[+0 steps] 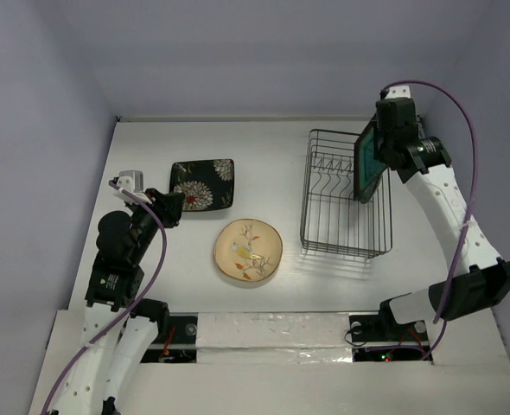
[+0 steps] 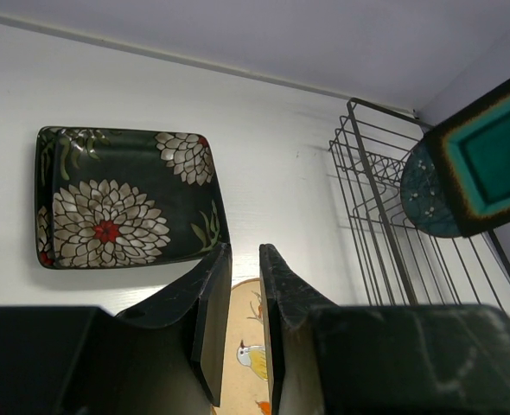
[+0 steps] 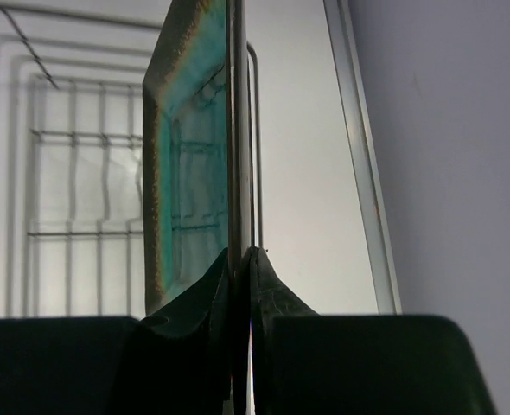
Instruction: Unload the plates from the dish rack
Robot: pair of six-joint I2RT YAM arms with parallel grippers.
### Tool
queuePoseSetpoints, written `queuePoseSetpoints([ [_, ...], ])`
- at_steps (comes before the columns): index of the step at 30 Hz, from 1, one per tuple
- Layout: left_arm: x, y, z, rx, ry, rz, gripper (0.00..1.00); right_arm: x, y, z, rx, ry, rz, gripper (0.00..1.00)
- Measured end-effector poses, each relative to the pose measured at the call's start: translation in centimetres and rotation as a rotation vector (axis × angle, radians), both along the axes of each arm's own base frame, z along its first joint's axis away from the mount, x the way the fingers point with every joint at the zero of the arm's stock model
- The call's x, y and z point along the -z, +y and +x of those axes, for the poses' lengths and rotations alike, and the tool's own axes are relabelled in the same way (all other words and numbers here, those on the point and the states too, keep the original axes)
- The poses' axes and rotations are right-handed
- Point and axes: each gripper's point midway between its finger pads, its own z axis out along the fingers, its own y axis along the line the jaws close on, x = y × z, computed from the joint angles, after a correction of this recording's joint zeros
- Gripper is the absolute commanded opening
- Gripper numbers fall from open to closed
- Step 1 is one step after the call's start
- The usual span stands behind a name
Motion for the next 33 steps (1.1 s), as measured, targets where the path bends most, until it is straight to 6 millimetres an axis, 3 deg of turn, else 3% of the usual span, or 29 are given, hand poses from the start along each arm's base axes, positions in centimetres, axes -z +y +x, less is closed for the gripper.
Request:
queuePoseSetpoints([
  [8,0.0,0.0,0.0,0.001,0.000,0.000,0.21,-6.9,3.4,-0.9,-0.098,-0.212,0.104,0.00],
  [11,0.0,0.0,0.0,0.001,0.000,0.000,0.25,-8.0,5.0,-1.5,-0.145,-0.259,0.174,0.00],
  [16,0.0,0.2,0.1,-0.006,0.000,0.000,0.33,-7.9,11.4,-1.3,-0.305,-0.343,0.406,0.00],
  [22,0.0,0.2,0.0,-0.008,-0.001,0.000,0.35,-4.9,24.5,1.2,-0.525,-0.294,0.695,0.00],
  [25,0.0,0.2,0.0,-0.010,-0.002,0.000,0.35,0.3,31.0,2.5,-0.575,-0.182,0.779,0.00],
  [29,0.0,0.2,0.0,-0.010,-0.002,0.000,0.36,6.1,36.4,2.7,-0.568,-0.062,0.877,0.00],
  [33,0.0,0.2,0.0,-0.009,-0.002,0.000,0.36,10.7,39.4,3.4,-0.502,0.001,0.959,0.00],
])
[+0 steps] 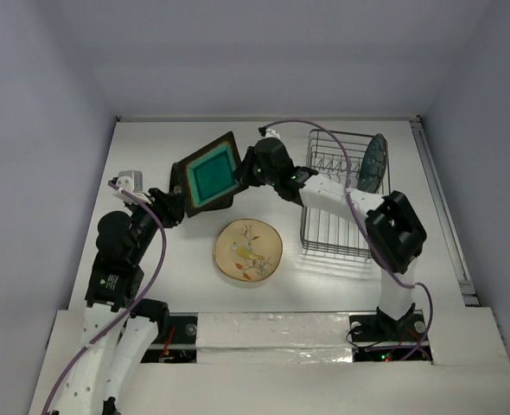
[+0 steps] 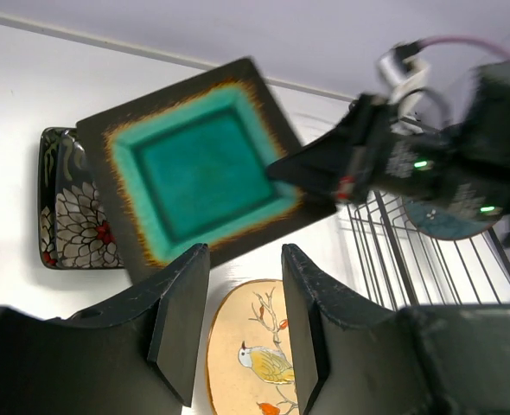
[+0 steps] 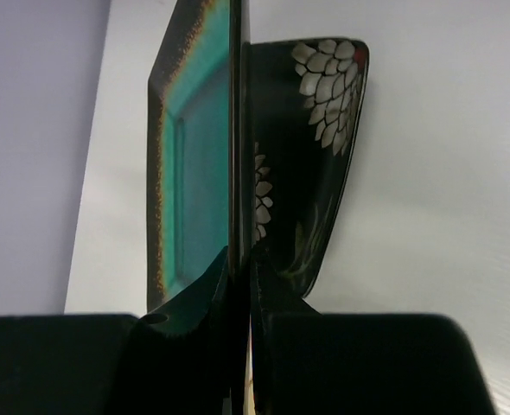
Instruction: Unload the plates from the dish rack
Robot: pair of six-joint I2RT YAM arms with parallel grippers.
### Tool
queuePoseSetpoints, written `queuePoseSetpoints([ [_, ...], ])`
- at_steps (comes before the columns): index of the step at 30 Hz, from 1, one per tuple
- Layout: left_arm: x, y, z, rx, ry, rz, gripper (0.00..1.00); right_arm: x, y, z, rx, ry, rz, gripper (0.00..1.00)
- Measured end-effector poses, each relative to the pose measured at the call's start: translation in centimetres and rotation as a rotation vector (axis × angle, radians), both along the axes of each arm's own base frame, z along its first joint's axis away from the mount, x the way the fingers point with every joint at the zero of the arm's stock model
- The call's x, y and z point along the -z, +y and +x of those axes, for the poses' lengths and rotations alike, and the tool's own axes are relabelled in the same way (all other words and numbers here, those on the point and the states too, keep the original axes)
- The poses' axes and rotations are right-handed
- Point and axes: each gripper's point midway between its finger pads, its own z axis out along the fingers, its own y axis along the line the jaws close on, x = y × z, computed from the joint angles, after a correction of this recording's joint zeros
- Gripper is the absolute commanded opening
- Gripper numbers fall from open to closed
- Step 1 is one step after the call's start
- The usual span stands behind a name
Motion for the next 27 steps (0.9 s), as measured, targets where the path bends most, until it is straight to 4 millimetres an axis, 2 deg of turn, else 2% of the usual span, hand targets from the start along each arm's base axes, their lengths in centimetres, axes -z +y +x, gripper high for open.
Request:
queuePoseSetpoints([
  [5,0.0,0.0,0.0,0.000,0.000,0.000,0.36,4.1,2.2,1.6,0.059,0.074,0.041,0.00],
  [8,0.0,0.0,0.0,0.000,0.000,0.000,0.36,6.0,2.7,2.5,0.107,0.099,0.068,0.00],
  [11,0.0,0.0,0.0,0.001,0.000,0.000,0.36,6.8,3.0,3.1,0.154,0.119,0.107,0.00],
  [14,0.0,0.0,0.0,0.002,0.000,0.000,0.36,7.0,3.3,3.4,0.183,0.128,0.138,0.05],
  [18,0.0,0.0,0.0,0.002,0.000,0.000,0.36,7.7,4.5,3.6,0.192,0.142,0.173,0.20],
  [22,0.0,-0.1,0.0,0.003,0.000,0.000,0.36,7.7,5.7,3.6,0.181,0.141,0.207,0.29],
  [27,0.0,-0.1,0.0,0.004,0.000,0.000,0.36,7.6,6.8,2.5,0.148,0.140,0.205,0.55],
])
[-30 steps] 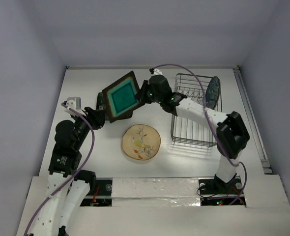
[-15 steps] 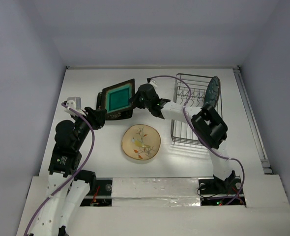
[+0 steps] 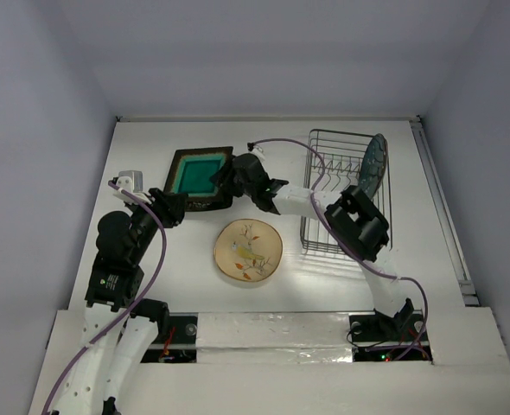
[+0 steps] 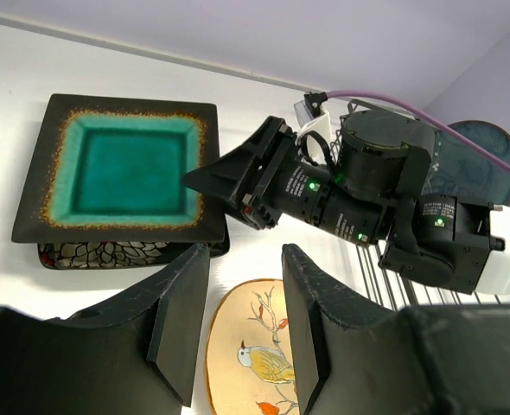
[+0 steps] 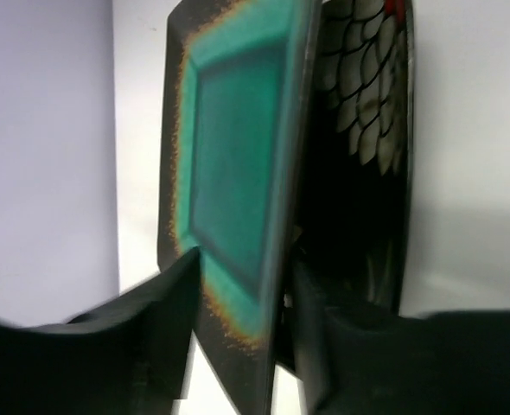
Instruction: Unload the plates from the dish rack
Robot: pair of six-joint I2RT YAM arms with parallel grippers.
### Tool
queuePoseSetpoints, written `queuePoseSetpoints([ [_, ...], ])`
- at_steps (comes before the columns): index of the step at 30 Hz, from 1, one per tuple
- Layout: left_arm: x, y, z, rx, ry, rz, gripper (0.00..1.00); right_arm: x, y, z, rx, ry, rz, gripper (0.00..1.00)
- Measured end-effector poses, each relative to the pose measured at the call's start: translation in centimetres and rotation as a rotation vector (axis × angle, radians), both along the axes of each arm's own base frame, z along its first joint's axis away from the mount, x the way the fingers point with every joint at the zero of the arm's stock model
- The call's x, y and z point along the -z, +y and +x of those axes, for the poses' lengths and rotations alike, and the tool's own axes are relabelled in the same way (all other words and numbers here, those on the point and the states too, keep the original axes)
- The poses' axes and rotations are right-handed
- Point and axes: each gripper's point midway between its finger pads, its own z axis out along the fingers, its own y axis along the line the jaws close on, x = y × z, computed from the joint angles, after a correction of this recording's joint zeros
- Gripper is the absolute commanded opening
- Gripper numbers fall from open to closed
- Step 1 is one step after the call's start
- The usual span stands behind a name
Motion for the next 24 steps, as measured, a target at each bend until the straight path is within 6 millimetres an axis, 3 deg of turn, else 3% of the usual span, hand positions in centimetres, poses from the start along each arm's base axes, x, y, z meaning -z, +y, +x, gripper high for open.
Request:
queuePoseSetpoints([
  [5,0.0,0.0,0.0,0.000,0.000,0.000,0.36,0.3,0.1,-0.5,-0.017,-0.014,-0.038,0.65],
  [10,0.0,0.0,0.0,0.000,-0.002,-0.001,0.36,-0.3,-1.3,-0.7,0.000,-0.035,-0.110,0.80],
  [14,-0.2,0.0,-0.1,0.000,-0.008,-0.002,0.36,-2.6,-2.8,-0.7,0.018,-0.085,-0.171,0.95],
  [17,-0.2,0.0,-0.1,0.000,-0.008,-0.002,0.36,-5.1,-3.6,-0.6,0.019,-0.139,-0.202,0.95],
  [19,-0.2,0.0,-0.1,0.000,-0.009,-0.002,0.36,-6.6,-4.3,-0.7,0.020,-0.176,-0.231,0.72],
  [22,-0.3,0.0,-0.2,0.000,-0.011,-0.002,0.36,-8.5,-6.9,-1.0,0.037,-0.221,-0.312,0.00],
  [24,-0.4,0.1,-0.3,0.000,-0.016,-0.003,0.36,-10.4,-9.8,-1.7,0.062,-0.250,-0.371,0.00],
])
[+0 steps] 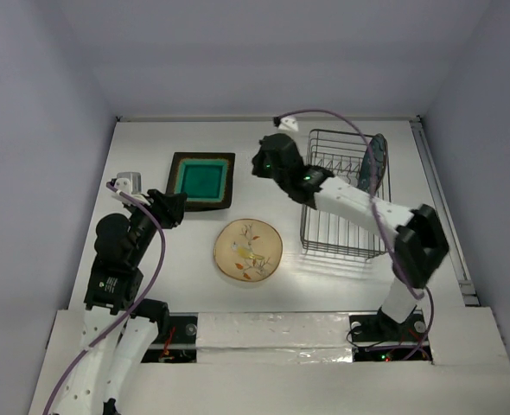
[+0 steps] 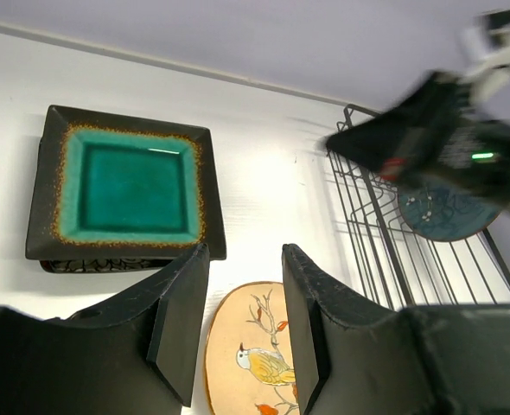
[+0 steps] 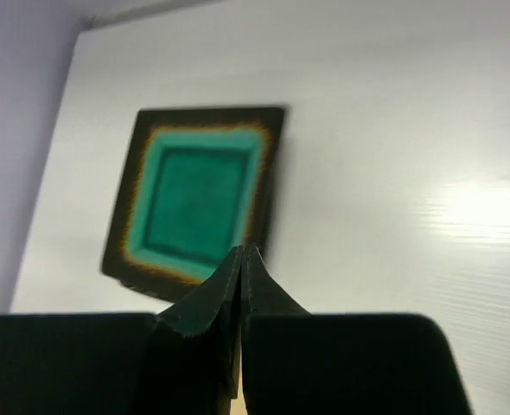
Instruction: Unload the plates from the dish rack
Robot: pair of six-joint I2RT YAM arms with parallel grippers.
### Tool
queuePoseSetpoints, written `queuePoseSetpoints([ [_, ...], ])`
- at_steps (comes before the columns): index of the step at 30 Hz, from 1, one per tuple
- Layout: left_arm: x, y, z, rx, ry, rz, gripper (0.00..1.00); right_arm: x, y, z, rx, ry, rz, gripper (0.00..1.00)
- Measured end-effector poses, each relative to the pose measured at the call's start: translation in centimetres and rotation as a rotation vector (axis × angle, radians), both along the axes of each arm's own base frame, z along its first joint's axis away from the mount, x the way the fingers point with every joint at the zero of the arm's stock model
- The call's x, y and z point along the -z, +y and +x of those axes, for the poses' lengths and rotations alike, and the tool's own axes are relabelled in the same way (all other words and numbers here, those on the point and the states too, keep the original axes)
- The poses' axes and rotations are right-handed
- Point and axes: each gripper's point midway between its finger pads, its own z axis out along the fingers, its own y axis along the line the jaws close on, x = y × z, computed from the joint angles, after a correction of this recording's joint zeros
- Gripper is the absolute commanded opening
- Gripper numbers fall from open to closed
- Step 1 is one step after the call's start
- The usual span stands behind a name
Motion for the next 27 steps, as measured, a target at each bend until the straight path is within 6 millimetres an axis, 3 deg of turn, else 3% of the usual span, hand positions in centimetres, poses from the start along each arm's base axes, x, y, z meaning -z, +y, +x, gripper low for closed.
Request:
queuePoseSetpoints([
  [2,-0.1,0.0,-0.1,0.000,-0.004,-0.001,0.36,-2.3,-4.4,-0.5,0.055,-0.035,-0.063,0.00],
  [4,-0.2,0.0,-0.1,0.001,-0.008,-0.001,0.36,-5.0,-10.9,-0.6,0.161,-0.076,-0.120,0.04],
  [5,-0.2,0.0,-0.2,0.001,-0.010,-0.002,0.36,-6.3,-14.0,-0.8,0.219,-0.097,-0.133,0.10],
  [6,-0.3,0.0,-0.2,0.001,-0.012,-0.002,0.36,-7.4,-18.1,-1.2,0.295,-0.111,-0.155,0.36],
  [8,-0.4,0.0,-0.3,0.001,-0.016,-0.003,0.36,-8.9,-25.1,-2.2,0.443,-0.129,-0.194,0.58],
  [10,-0.4,0.0,-0.3,0.001,-0.016,-0.003,0.36,-9.7,-30.8,-3.7,0.576,-0.129,-0.242,0.72],
  [11,-0.4,0.0,-0.3,0.001,-0.016,-0.003,0.36,-9.9,-32.8,-4.4,0.620,-0.124,-0.261,0.73],
  [14,-0.4,0.0,-0.3,0.003,-0.016,-0.003,0.36,-9.3,-35.6,-5.1,0.683,-0.086,-0.327,0.73],
  [17,-0.4,-0.1,-0.3,0.007,-0.016,-0.003,0.36,-6.6,-36.9,-4.4,0.690,0.000,-0.410,0.72],
  [23,-0.4,-0.1,-0.4,0.008,-0.016,-0.003,0.36,-0.1,-37.1,-2.9,0.618,0.183,-0.556,0.58],
  [27,-0.4,-0.1,-0.4,0.008,-0.017,-0.003,0.36,1.8,-37.2,-2.8,0.598,0.246,-0.617,0.55],
])
